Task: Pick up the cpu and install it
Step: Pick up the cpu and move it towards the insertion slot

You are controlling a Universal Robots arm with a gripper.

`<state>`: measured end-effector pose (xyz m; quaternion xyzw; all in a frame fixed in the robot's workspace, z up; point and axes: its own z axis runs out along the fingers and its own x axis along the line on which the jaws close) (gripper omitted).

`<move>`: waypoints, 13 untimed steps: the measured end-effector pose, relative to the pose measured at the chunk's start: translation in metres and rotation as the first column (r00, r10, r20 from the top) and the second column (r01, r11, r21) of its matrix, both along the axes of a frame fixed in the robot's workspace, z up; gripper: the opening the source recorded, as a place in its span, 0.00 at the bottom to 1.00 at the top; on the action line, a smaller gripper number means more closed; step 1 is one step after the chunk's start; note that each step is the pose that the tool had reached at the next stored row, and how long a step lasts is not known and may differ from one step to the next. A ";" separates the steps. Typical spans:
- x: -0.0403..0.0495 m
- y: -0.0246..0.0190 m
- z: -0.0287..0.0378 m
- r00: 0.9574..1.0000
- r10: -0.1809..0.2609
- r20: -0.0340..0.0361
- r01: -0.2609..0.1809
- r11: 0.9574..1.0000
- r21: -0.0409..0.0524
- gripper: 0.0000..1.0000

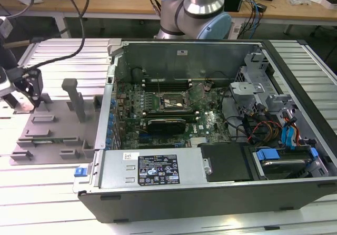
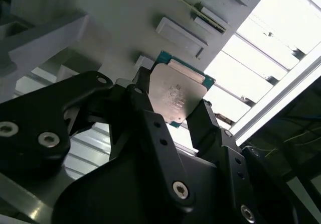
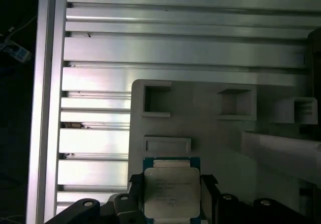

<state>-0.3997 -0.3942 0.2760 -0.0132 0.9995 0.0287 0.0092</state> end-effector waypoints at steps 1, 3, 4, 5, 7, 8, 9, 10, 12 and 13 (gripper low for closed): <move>0.0000 0.0000 0.0031 1.000 0.000 0.000 0.000 1.000 0.000 0.54; 0.0000 0.0001 0.0138 1.000 0.000 0.000 0.000 1.000 -0.001 0.54; 0.0000 0.0001 0.0174 1.000 0.000 0.000 0.000 1.000 -0.001 0.54; 0.0000 0.0001 0.0198 1.000 0.000 0.000 0.000 1.000 -0.001 0.54; 0.0001 0.0001 0.0284 1.000 0.000 0.000 0.000 1.000 -0.001 0.54; 0.0001 0.0001 0.0307 1.000 0.000 0.000 0.000 1.000 -0.001 0.54; 0.0001 0.0001 0.0324 1.000 0.000 0.000 0.000 1.000 -0.002 0.54; 0.0001 0.0001 0.0358 1.000 0.000 0.000 0.000 1.000 -0.002 0.54; 0.0001 0.0001 0.0427 1.000 0.000 0.000 0.000 1.000 -0.002 0.54; 0.0001 0.0001 0.0452 1.000 0.000 0.000 0.000 1.000 -0.002 0.54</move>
